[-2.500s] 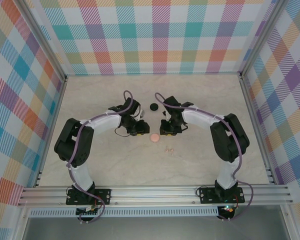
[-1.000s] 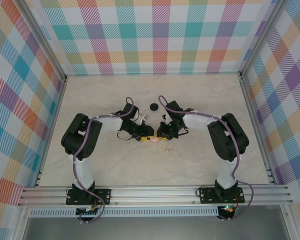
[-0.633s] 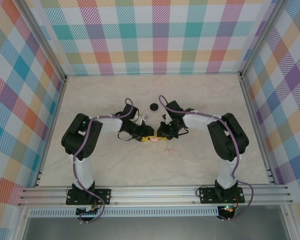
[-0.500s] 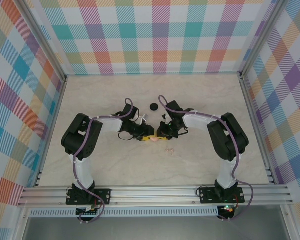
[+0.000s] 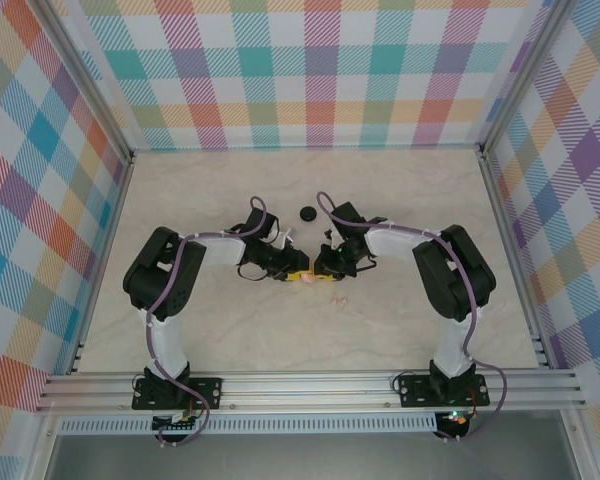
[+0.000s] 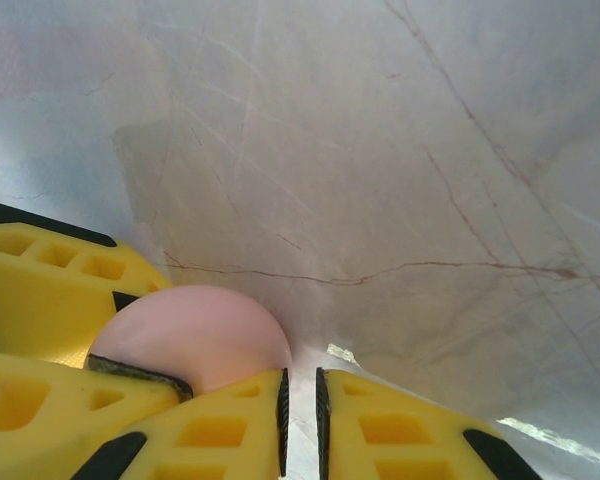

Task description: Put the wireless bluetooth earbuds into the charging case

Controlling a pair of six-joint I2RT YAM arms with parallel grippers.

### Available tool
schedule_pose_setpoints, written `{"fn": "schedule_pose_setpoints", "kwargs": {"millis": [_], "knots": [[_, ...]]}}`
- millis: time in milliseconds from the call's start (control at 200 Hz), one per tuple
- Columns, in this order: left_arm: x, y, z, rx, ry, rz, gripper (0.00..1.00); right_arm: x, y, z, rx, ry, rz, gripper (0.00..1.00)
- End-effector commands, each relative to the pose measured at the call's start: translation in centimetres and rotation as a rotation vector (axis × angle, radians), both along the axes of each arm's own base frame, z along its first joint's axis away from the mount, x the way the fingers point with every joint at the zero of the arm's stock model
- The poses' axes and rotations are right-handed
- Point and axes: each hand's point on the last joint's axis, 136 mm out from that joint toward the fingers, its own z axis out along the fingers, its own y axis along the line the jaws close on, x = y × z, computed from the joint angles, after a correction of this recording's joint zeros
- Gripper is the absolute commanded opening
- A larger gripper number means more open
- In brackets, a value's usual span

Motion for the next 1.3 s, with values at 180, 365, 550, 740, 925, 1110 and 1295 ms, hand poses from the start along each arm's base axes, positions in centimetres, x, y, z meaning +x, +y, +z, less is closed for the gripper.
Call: {"fn": "schedule_pose_setpoints", "kwargs": {"millis": [180, 365, 550, 740, 925, 1110, 1295], "knots": [[-0.9, 0.5, -1.2, 0.046, 0.023, -0.008, 0.2, 0.2, -0.2, 1.4, 0.007, -0.04, -0.01, 0.22], [-0.2, 0.7, 0.0, 0.039, -0.028, 0.016, 0.19, 0.7, -1.2, 2.8, 0.066, -0.076, -0.036, 0.26], [1.0, 0.7, 3.3, -0.016, -0.13, 0.035, 0.2, 1.5, -2.4, 5.7, 0.175, -0.151, -0.03, 0.32], [1.9, 0.3, 9.1, -0.097, -0.265, 0.034, 0.25, 1.9, -3.0, 10.2, 0.333, -0.277, 0.044, 0.4], [1.7, -0.4, 15.0, -0.207, -0.388, -0.006, 0.25, 0.7, -2.1, 15.2, 0.496, -0.401, 0.169, 0.46], [0.7, -0.5, 19.6, -0.293, -0.49, -0.049, 0.26, -0.2, -1.7, 18.2, 0.578, -0.476, 0.243, 0.51], [-0.5, -0.5, 22.0, -0.346, -0.547, -0.085, 0.26, -1.1, -1.2, 20.6, 0.673, -0.514, 0.306, 0.54]]}}
